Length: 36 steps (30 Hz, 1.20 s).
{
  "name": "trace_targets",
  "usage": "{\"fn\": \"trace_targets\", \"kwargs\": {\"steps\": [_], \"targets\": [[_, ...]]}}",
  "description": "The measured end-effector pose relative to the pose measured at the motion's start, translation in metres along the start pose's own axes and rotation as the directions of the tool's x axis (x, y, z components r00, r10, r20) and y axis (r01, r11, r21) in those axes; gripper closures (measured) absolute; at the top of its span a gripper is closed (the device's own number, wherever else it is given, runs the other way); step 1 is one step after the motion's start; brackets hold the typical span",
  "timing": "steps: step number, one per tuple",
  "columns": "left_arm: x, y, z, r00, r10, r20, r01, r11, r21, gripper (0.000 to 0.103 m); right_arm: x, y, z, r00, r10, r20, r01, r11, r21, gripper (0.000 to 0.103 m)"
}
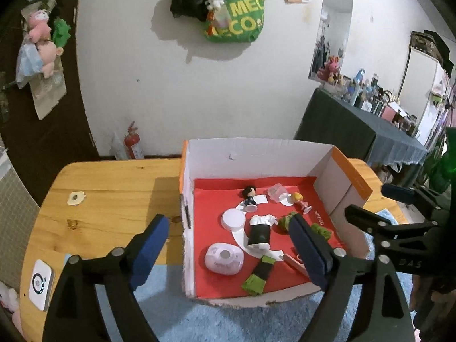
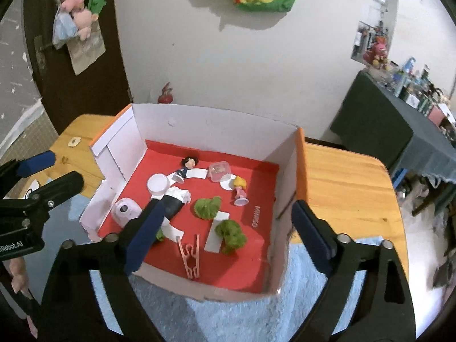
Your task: Organize objects
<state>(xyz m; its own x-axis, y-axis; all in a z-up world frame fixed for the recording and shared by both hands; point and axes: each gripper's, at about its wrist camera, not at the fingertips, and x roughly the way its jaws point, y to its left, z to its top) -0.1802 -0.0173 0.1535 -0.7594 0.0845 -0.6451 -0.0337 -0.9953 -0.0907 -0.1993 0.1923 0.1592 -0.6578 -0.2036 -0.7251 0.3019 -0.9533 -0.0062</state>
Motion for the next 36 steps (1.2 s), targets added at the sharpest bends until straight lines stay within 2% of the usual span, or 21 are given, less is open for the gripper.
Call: {"fn": "trace_targets", "kwargs": {"steps": [3, 6, 9, 12, 18, 26, 30, 36], "targets": [[-0.011, -0.001, -0.01, 0.999, 0.014, 0.037, -0.014, 1.0, 0.006, 0.012, -0.016, -0.006, -0.012, 0.999, -0.022, 0.043, 0.021, 1.0, 0.021, 0.01], [-0.023, -0.002, -0.021, 0.998, 0.018, 0.063, -0.018, 1.0, 0.013, 0.007, -0.027, -0.001, -0.02, 0.998, -0.009, 0.069, 0.006, 0.999, 0.047, 0.01], [-0.034, -0.004, -0.034, 0.995, 0.035, 0.096, -0.037, 0.999, 0.021, 0.006, -0.037, 0.0, -0.031, 0.995, -0.008, 0.097, 0.003, 0.999, 0.051, 0.009], [-0.042, -0.005, -0.044, 0.994, 0.036, 0.103, -0.039, 0.999, 0.025, 0.002, -0.044, 0.005, -0.044, 0.993, -0.008, 0.117, 0.002, 0.999, 0.049, 0.009], [-0.053, -0.006, -0.067, 0.992, 0.04, 0.117, -0.042, 0.999, 0.012, 0.0, -0.046, 0.011, -0.069, 0.992, -0.016, 0.123, 0.009, 0.998, 0.063, 0.007], [-0.044, -0.011, -0.103, 0.999, 0.009, 0.052, -0.009, 1.0, 0.009, 0.0, -0.026, 0.012, -0.105, 0.998, -0.01, 0.065, 0.005, 0.997, 0.082, 0.006], [-0.03, -0.01, -0.123, 1.0, -0.002, -0.009, 0.002, 1.0, -0.017, 0.0, -0.011, 0.01, -0.123, 1.0, 0.001, 0.023, -0.003, 0.995, 0.101, 0.006], [-0.01, -0.013, -0.146, 0.997, 0.006, -0.077, -0.008, 1.0, -0.022, 0.0, 0.007, 0.008, -0.143, 1.0, 0.004, -0.027, -0.001, 0.994, 0.106, 0.006]]}}
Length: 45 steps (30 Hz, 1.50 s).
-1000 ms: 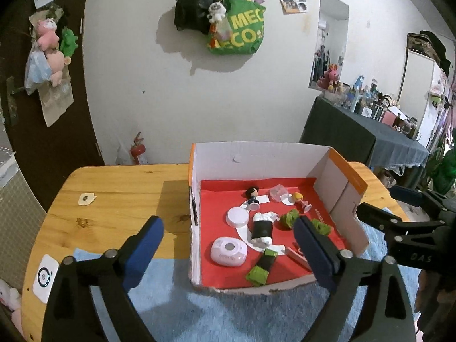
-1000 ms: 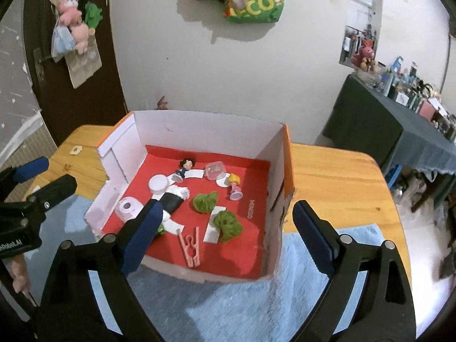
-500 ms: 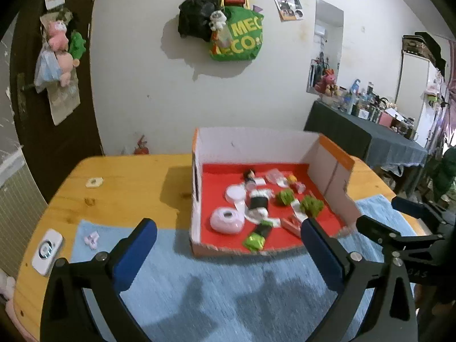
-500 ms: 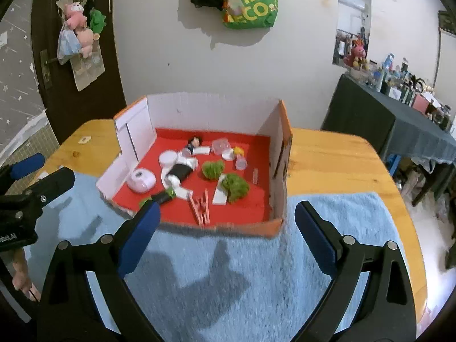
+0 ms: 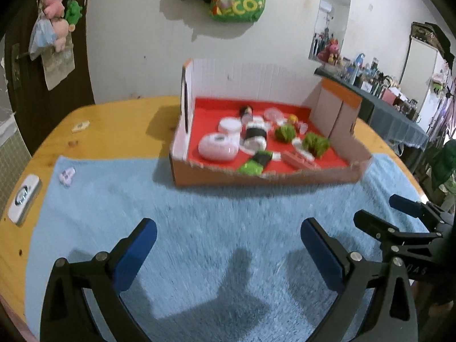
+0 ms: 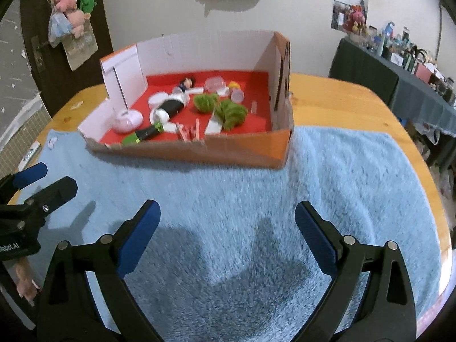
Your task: Organize objects
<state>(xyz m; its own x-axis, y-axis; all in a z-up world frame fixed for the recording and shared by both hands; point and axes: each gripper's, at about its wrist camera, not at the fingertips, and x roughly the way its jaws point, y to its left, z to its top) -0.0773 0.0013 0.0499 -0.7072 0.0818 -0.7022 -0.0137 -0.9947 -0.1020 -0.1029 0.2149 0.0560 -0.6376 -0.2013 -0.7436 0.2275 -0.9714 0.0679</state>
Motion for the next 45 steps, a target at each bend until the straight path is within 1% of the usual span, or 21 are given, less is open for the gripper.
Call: {"fn": "trace_targets", "kwargs": {"steps": [8, 18, 25, 36, 45], "targets": [[0.013, 0.001, -0.012, 0.999, 0.003, -0.051, -0.004, 1.0, -0.02, 0.0, 0.014, -0.004, -0.014, 0.999, -0.008, -0.051, 0.008, 1.0, 0.002, 0.006], [0.023, 0.002, -0.018, 0.996, 0.016, -0.087, -0.017, 1.0, -0.019, 0.0, 0.017, -0.007, -0.019, 0.998, -0.016, -0.061, 0.017, 1.0, 0.009, 0.006], [0.028, 0.002, -0.019, 0.995, 0.021, -0.1, -0.024, 0.999, -0.023, 0.0, 0.018, -0.009, -0.021, 0.997, -0.016, -0.07, 0.017, 1.0, 0.013, 0.006], [0.034, 0.001, -0.02, 0.993, 0.036, -0.117, -0.037, 0.999, -0.009, 0.0, 0.021, -0.007, -0.022, 0.996, -0.039, -0.076, 0.038, 0.999, -0.004, 0.005], [0.038, -0.002, -0.02, 0.99, 0.062, -0.124, -0.062, 0.998, 0.009, 0.0, 0.024, -0.007, -0.022, 0.995, -0.052, -0.082, 0.052, 0.999, -0.003, 0.003]]}}
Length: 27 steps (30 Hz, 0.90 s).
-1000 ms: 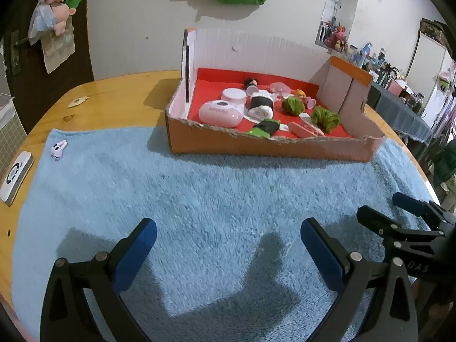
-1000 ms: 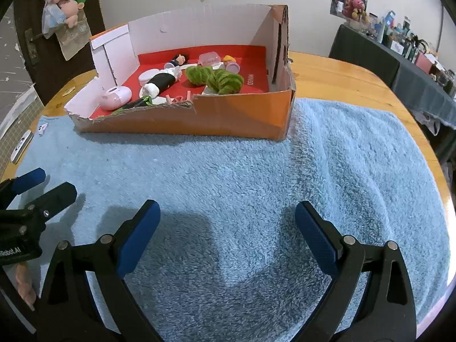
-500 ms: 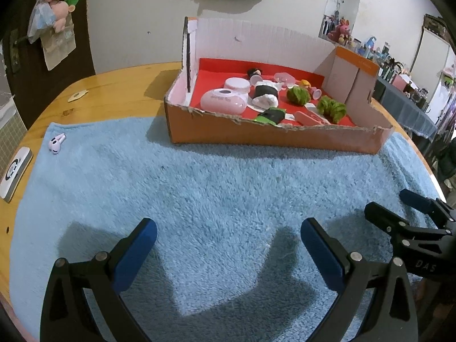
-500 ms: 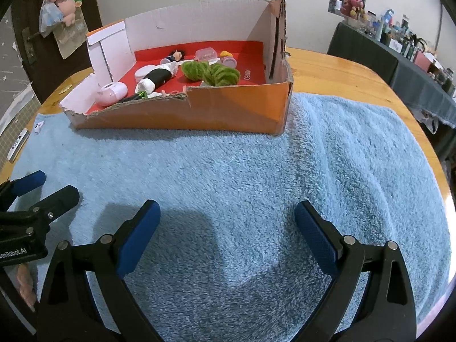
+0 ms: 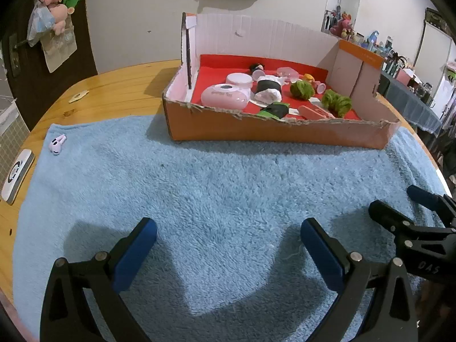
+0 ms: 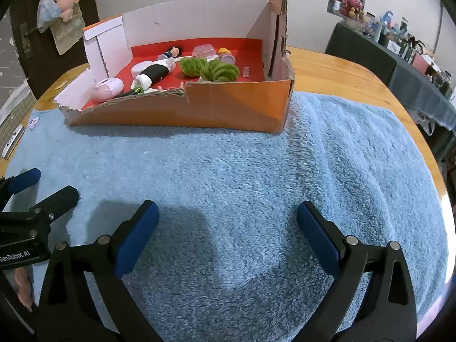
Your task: Organize objects
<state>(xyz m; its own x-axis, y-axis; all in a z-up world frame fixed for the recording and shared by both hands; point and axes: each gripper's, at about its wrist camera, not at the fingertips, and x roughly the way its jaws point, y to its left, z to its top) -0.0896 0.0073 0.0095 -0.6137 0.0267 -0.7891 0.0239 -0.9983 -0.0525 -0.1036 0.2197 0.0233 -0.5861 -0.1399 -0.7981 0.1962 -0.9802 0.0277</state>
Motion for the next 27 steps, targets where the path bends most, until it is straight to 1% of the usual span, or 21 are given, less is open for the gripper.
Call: {"fn": "trace_targets", "kwargs": {"steps": [11, 15, 27], "targets": [[0.0016, 0.0004, -0.0001, 0.999, 0.037, -0.006, -0.037, 0.999, -0.006, 0.0, 0.0009, -0.0011, -0.0003, 1.0, -0.017, -0.004, 0.017, 1.0, 0.009, 0.003], [0.0022, -0.0003, 0.0, 0.999, 0.05, -0.01, -0.05, 0.999, -0.006, 0.0, 0.001, -0.0012, -0.001, 1.0, -0.024, -0.006, 0.024, 1.0, 0.009, 0.001], [0.0031, -0.0013, 0.0006, 0.998, 0.06, -0.012, -0.06, 0.998, -0.009, 0.0, 0.0022, -0.0013, -0.0004, 1.0, -0.026, -0.009, 0.026, 1.0, 0.007, 0.0]]}}
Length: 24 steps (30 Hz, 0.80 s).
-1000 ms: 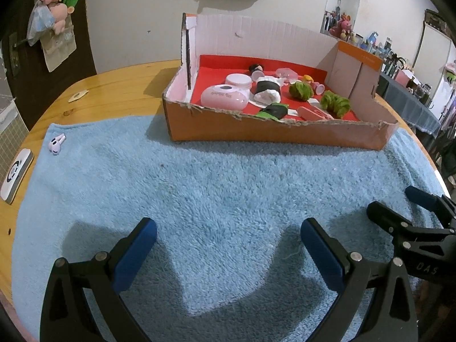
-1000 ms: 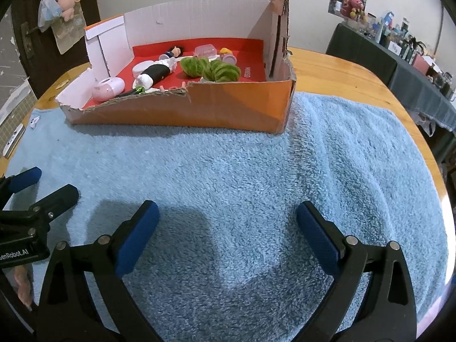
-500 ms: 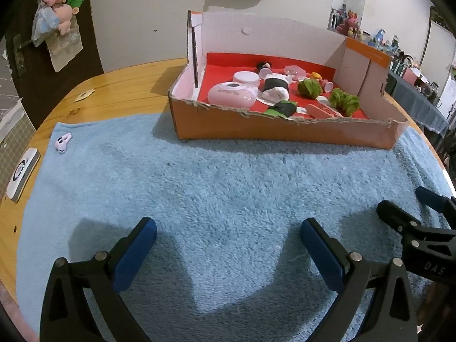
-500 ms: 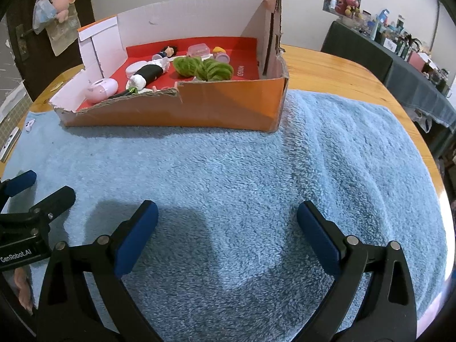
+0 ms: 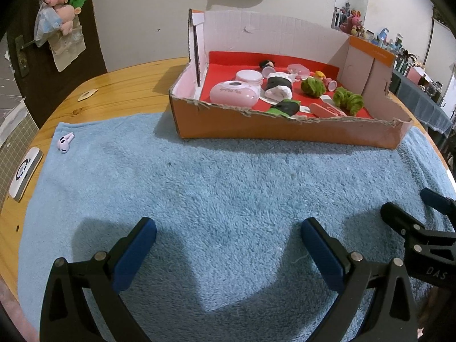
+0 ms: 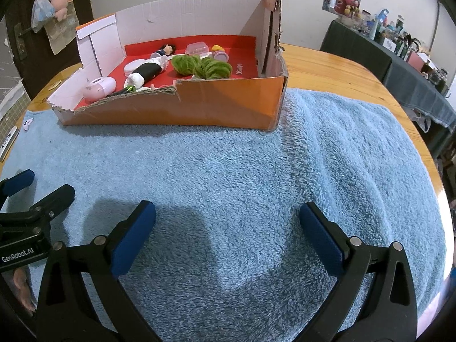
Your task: Organize objects
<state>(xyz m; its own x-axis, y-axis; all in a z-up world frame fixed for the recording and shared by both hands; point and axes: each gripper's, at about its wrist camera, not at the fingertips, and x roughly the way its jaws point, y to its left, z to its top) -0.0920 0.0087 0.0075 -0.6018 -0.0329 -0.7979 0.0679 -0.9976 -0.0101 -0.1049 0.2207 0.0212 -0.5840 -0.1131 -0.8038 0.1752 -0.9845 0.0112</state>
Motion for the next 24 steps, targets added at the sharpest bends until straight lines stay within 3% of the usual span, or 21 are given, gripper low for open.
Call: {"fn": "trace_targets", "kwargs": {"steps": [24], "targets": [[-0.0003, 0.0002, 0.0, 1.0, 0.0, 0.001, 0.0, 1.0, -0.004, 0.0, 0.0008, -0.0019, -0.0005, 1.0, 0.001, 0.001, -0.001, 1.0, 0.009, 0.0]]}}
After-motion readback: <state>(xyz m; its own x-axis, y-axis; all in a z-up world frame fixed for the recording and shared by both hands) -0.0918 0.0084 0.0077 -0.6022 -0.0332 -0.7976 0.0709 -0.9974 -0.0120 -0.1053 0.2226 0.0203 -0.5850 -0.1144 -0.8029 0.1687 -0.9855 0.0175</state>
